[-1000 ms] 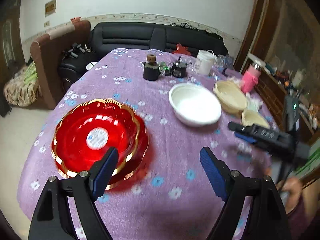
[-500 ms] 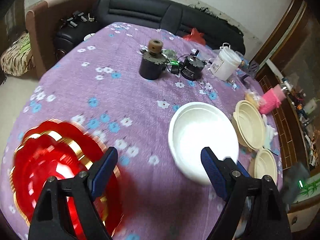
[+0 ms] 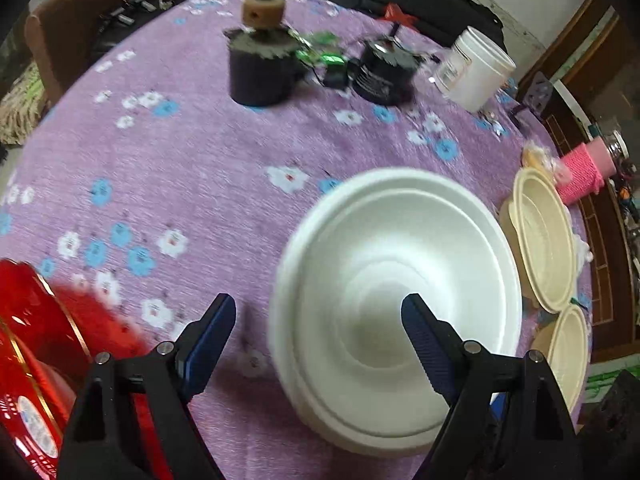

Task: Organize plates and bowls
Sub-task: 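Grasp the white paper bowl rim with the right gripper and lift, then lower the white bowl onto the red plate stack and open the right gripper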

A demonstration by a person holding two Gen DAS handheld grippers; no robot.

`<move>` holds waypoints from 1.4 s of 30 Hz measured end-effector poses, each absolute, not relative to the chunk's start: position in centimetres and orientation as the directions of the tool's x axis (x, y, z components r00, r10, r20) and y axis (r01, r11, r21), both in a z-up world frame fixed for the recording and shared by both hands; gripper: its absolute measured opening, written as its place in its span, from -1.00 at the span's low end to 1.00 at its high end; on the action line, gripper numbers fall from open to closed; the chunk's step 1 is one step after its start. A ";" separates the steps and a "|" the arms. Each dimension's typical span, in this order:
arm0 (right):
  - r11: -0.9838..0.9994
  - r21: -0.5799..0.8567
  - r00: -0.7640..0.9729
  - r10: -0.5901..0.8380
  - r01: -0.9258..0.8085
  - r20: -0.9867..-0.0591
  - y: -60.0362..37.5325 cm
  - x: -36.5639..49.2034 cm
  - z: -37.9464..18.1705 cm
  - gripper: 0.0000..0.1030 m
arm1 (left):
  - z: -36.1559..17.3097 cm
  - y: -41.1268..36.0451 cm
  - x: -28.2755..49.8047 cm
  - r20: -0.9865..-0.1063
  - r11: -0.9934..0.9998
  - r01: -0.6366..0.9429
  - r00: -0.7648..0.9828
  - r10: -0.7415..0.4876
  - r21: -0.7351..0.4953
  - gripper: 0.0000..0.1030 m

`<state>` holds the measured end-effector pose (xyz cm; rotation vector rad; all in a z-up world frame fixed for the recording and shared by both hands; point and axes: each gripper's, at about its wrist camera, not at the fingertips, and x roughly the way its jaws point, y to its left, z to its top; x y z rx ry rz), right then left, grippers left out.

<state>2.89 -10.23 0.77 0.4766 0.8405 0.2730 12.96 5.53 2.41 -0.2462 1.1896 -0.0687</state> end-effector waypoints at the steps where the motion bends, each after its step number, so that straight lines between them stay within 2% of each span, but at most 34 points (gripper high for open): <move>1: 0.861 0.507 0.641 0.413 -0.042 -0.648 -10.3 2.9 0.7 -0.39 | 2.3 5.2 12.8 -0.911 0.972 -0.063 0.367 -0.190 -0.228 0.39; 2: 0.861 0.507 0.640 0.412 -0.040 -0.649 -10.4 2.9 0.8 -0.44 | 2.3 5.0 12.7 -0.912 0.973 -0.049 0.361 -0.193 -0.225 0.01; 7: 0.848 0.529 0.644 0.423 -0.034 -0.637 -11.0 2.4 1.1 -0.51 | 3.5 4.7 11.4 -0.907 0.986 -0.018 0.395 -0.145 -0.166 -0.31; 15: 0.788 0.595 0.658 0.532 -0.155 -0.533 -10.2 0.3 3.4 -0.52 | 7.6 5.6 6.4 -0.853 0.998 0.031 0.518 -0.063 -0.055 -0.31; 23: 0.763 0.555 0.623 0.619 -0.331 -0.479 -5.2 -3.2 5.9 -0.51 | 11.0 9.1 -1.8 -0.763 1.000 0.017 0.646 0.004 0.020 -0.30; 33: 0.794 0.421 0.579 0.608 -0.438 -0.543 3.8 -6.2 8.2 -0.51 | 12.2 16.4 -7.1 -0.727 0.995 -0.103 0.684 0.061 -0.013 -0.21; 42: 0.805 0.386 0.501 0.586 -0.451 -0.637 9.7 -4.4 6.6 -0.51 | 9.0 22.2 -7.1 -0.773 0.981 -0.188 0.629 0.078 -0.055 -0.20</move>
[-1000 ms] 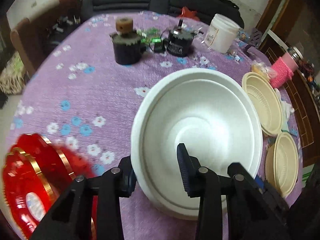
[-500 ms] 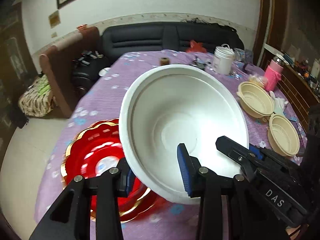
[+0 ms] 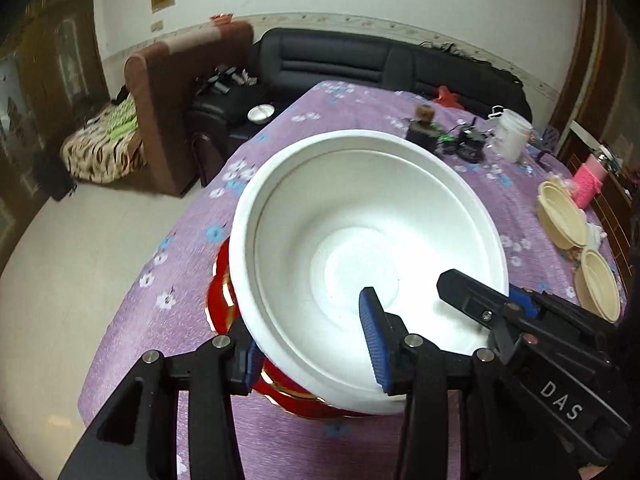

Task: Organize plates and bowls
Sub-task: 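Lower the white bowl onto the red plate stack and open the right gripper, then move the right gripper over to the beige plastic bowls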

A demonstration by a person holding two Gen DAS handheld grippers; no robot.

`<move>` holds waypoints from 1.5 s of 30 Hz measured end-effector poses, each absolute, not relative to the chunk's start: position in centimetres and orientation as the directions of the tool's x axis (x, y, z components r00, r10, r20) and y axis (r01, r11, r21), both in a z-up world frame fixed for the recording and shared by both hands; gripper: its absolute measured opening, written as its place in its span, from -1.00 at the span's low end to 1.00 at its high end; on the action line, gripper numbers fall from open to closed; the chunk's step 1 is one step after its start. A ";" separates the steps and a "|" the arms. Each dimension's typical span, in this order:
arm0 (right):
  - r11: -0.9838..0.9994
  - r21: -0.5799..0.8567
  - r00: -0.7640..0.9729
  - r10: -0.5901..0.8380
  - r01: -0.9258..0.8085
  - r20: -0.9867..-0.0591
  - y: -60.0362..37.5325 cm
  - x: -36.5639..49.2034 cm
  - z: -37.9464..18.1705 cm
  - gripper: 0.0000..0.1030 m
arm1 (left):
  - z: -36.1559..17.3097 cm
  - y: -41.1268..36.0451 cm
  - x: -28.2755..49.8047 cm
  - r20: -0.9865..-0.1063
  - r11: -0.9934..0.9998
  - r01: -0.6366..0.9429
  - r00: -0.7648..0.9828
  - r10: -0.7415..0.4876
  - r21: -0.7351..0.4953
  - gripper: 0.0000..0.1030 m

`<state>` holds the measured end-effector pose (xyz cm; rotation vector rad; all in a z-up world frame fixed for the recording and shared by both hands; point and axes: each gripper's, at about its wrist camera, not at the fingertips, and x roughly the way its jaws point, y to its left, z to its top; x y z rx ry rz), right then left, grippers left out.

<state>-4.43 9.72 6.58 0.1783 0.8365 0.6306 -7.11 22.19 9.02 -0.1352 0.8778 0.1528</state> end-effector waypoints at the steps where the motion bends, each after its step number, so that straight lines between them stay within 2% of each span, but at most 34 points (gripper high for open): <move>1: 0.810 0.373 0.501 0.576 -0.452 -0.646 10.3 -4.3 6.4 -0.51 | 8.6 22.6 -6.9 -0.780 0.979 -0.194 0.621 0.077 -0.059 -0.20; 9: 0.845 0.286 0.519 0.510 -0.453 -0.686 12.8 -4.0 5.6 -0.51 | 7.6 24.4 -6.5 -0.793 0.974 -0.211 0.606 0.065 -0.081 -0.04; 12: 0.853 0.274 0.537 0.499 -0.445 -0.680 12.8 -3.8 5.9 -0.51 | 8.2 24.4 -7.3 -0.779 0.972 -0.215 0.624 0.063 -0.094 0.15; 14: 0.859 0.273 0.546 0.491 -0.433 -0.679 12.6 -3.7 6.1 -0.48 | 8.7 24.6 -7.9 -0.761 0.969 -0.233 0.642 0.092 -0.079 0.44; 16: 0.867 0.273 0.553 0.481 -0.417 -0.680 12.4 -3.6 6.1 -0.34 | 9.0 24.6 -8.2 -0.745 0.968 -0.241 0.656 0.116 -0.061 0.53; 20: 0.860 0.300 0.556 0.499 -0.413 -0.665 11.9 -3.9 6.2 -0.32 | 9.1 24.5 -8.9 -0.738 0.967 -0.246 0.663 0.123 -0.060 0.54; 22: 0.855 0.314 0.558 0.509 -0.413 -0.655 11.7 -4.3 6.6 -0.06 | 9.3 24.5 -9.6 -0.730 0.965 -0.254 0.672 0.126 -0.067 0.54; 24: 0.853 0.320 0.569 0.516 -0.413 -0.641 11.3 -4.9 7.1 0.04 | 9.7 24.5 -10.4 -0.717 0.962 -0.263 0.684 0.130 -0.076 0.54; 29: 0.859 0.305 0.613 0.508 -0.411 -0.605 9.7 -6.6 8.2 0.09 | 11.3 23.5 -12.8 -0.680 0.961 -0.259 0.723 0.125 -0.099 0.61; 39: 0.873 0.357 0.646 0.486 -0.331 -0.589 4.2 -9.7 7.1 0.20 | 12.2 16.4 -15.2 -0.595 0.976 -0.203 0.775 0.212 0.083 0.71; 45: 0.873 0.421 0.668 0.468 -0.247 -0.579 0.3 -11.1 5.9 0.23 | 12.0 13.6 -15.6 -0.601 0.985 -0.141 0.780 0.172 0.098 0.71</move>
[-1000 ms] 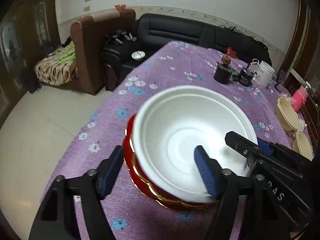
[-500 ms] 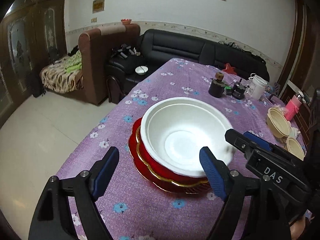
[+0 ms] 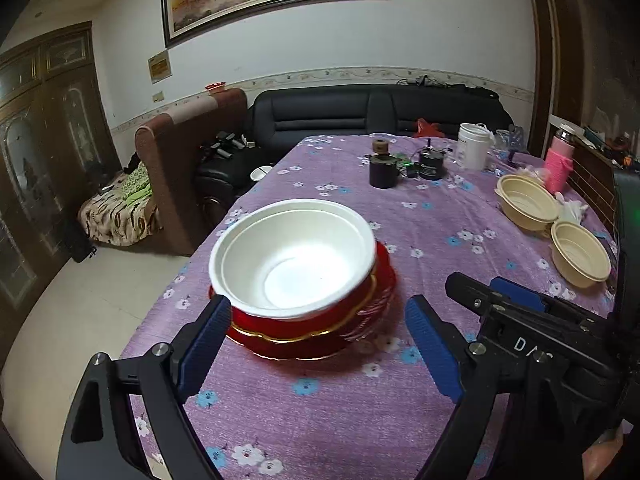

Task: Organize plates and bowls
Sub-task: 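Move the right gripper over to the beige plastic bowls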

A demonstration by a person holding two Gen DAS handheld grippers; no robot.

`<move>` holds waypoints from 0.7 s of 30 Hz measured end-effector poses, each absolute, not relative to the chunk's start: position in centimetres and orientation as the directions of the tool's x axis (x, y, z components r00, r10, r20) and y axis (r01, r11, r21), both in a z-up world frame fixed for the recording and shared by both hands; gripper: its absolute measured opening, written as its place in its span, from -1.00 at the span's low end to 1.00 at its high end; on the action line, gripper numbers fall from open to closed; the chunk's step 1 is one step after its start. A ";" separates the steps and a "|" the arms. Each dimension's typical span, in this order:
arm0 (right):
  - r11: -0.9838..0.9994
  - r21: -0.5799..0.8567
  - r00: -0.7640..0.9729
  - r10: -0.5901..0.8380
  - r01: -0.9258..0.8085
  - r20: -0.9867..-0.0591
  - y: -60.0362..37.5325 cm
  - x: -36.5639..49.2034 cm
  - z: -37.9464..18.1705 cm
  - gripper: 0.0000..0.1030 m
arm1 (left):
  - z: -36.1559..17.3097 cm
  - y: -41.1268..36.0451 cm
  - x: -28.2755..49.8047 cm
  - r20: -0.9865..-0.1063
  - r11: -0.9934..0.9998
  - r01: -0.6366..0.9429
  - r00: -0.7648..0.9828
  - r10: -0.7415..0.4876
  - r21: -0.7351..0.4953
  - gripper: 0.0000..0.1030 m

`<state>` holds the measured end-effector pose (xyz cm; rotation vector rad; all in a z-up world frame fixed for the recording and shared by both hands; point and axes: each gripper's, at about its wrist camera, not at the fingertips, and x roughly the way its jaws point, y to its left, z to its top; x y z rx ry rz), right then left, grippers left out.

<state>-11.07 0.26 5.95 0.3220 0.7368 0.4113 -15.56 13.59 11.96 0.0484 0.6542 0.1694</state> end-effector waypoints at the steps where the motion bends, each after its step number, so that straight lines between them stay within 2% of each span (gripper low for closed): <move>1: 0.873 0.428 0.672 0.465 -0.236 -0.577 -0.2 -11.2 5.8 0.24 | 12.0 13.2 -15.6 -0.601 0.986 -0.135 0.781 0.170 0.102 0.71; 21: 0.875 0.470 0.681 0.417 -0.120 -0.602 -5.0 -13.1 3.0 0.27 | 11.4 9.7 -16.8 -0.619 0.993 -0.064 0.777 0.114 0.103 0.71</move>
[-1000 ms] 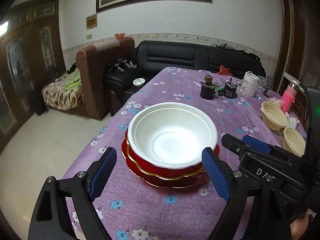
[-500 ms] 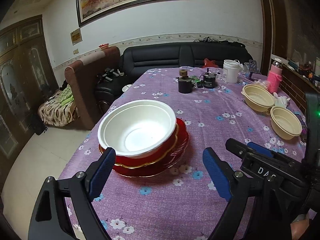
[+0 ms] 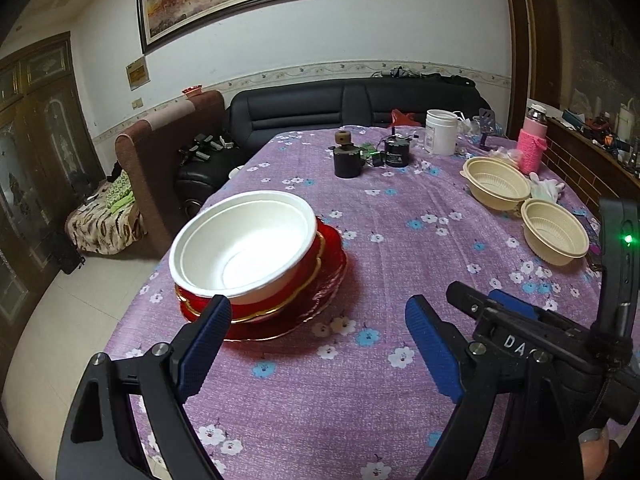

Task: Organize plates and bowls
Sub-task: 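Move the right gripper over to the beige plastic bowls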

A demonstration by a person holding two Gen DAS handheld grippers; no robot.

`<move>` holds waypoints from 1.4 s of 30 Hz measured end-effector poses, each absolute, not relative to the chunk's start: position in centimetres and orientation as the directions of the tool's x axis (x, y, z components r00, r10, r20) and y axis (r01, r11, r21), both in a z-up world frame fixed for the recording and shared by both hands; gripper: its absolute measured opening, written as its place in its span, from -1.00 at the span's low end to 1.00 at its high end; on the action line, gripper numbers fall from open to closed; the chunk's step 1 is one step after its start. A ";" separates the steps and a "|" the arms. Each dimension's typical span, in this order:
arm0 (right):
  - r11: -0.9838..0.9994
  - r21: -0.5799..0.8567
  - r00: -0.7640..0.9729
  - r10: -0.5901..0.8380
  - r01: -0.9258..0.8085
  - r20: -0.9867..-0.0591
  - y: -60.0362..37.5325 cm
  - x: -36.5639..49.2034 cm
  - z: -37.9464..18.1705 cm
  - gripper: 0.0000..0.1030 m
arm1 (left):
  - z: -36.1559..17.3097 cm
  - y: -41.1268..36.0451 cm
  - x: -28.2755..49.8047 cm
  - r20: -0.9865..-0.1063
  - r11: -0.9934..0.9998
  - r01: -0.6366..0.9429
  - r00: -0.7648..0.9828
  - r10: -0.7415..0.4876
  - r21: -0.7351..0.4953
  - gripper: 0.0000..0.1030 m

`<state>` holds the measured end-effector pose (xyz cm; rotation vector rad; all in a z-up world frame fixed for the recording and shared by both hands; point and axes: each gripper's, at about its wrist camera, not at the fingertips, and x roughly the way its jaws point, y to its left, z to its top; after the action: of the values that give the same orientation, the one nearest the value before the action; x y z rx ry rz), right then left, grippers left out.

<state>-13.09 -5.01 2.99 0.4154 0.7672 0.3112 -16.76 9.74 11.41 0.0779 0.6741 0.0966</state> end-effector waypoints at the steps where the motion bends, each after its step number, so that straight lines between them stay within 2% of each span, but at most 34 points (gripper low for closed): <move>1: 0.878 0.464 0.683 0.409 -0.115 -0.605 -5.1 -13.2 2.9 0.27 | 11.5 9.7 -16.8 -0.617 0.994 -0.055 0.780 0.101 0.093 0.71; 8: 0.928 0.373 0.710 0.270 -0.011 -0.651 -8.4 -15.1 2.7 0.27 | 11.3 7.6 -16.1 -0.594 0.999 0.048 0.803 -0.054 -0.026 0.71; 14: 0.934 0.332 0.737 0.133 0.131 -0.663 -13.1 -17.2 3.1 0.27 | 10.5 3.7 -14.8 -0.607 0.982 0.183 0.774 -0.179 -0.056 0.71; 19: 0.926 0.324 0.736 0.081 0.195 -0.673 -15.3 -18.1 3.6 0.27 | 10.0 2.1 -14.6 -0.616 0.970 0.234 0.755 -0.226 -0.070 0.71; 32: 0.938 0.293 0.732 0.066 0.186 -0.678 -14.2 -19.2 4.3 0.27 | 10.9 2.1 -15.7 -0.581 0.965 0.251 0.776 -0.244 -0.071 0.71; 39: 0.939 0.287 0.738 0.056 0.190 -0.672 -14.0 -19.6 4.7 0.27 | 12.5 1.8 -17.5 -0.465 0.980 0.195 0.872 -0.152 0.047 0.71; 42: 0.936 0.290 0.738 0.051 0.200 -0.673 -14.2 -19.6 4.8 0.27 | 12.9 1.6 -17.8 -0.430 0.980 0.180 0.894 -0.127 0.085 0.77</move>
<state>-19.61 -14.21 4.76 0.3591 0.7407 -0.0836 -17.82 1.59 12.88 0.1242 0.4373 -0.1599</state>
